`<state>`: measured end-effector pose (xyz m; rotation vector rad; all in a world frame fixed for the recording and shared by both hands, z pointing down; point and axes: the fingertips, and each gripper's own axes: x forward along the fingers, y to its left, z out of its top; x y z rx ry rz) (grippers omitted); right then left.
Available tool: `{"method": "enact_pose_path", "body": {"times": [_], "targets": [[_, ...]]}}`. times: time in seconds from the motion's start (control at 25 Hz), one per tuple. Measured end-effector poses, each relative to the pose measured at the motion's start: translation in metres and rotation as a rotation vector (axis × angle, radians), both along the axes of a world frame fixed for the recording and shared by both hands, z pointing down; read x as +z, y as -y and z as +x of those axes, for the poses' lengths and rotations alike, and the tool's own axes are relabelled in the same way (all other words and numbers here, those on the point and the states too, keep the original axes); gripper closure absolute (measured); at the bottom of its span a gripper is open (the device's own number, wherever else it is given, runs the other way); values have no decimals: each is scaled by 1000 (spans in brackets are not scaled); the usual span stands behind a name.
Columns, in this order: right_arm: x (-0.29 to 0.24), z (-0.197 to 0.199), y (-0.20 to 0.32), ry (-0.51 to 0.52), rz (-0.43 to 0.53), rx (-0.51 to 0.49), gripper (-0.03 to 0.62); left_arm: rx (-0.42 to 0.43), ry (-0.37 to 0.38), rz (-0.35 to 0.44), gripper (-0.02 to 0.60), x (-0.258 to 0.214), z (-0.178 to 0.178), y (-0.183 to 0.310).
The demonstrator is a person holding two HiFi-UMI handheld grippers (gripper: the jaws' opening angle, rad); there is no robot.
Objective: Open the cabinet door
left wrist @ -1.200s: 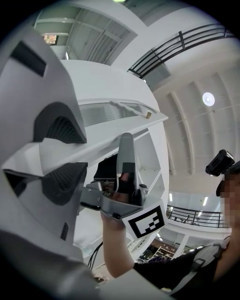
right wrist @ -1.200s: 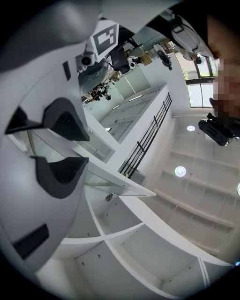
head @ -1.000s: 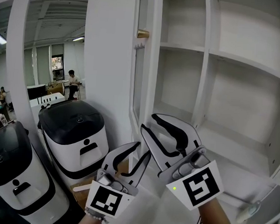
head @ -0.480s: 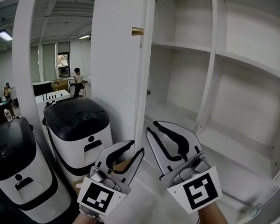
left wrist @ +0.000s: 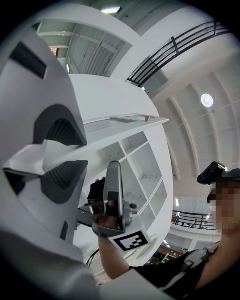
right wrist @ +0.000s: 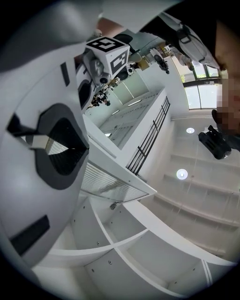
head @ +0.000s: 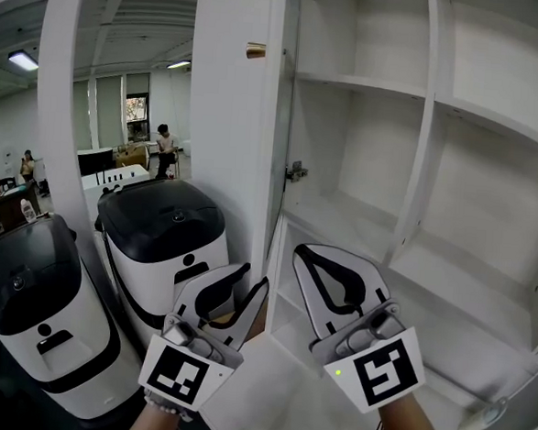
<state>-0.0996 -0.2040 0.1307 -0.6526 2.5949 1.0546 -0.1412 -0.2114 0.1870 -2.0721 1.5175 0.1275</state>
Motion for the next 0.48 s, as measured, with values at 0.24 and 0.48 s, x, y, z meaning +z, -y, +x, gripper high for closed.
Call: {"method": "enact_pose_path", "body": {"times": [0.24,0.48], "targets": [[8,-11,-1,-2,-16,-34,591,-35,-14,-10,483,1,-23,-4],[16,-27,-6,-6,-33,-82,591,-66,-7,-11,485,1,-38,-6]]}}
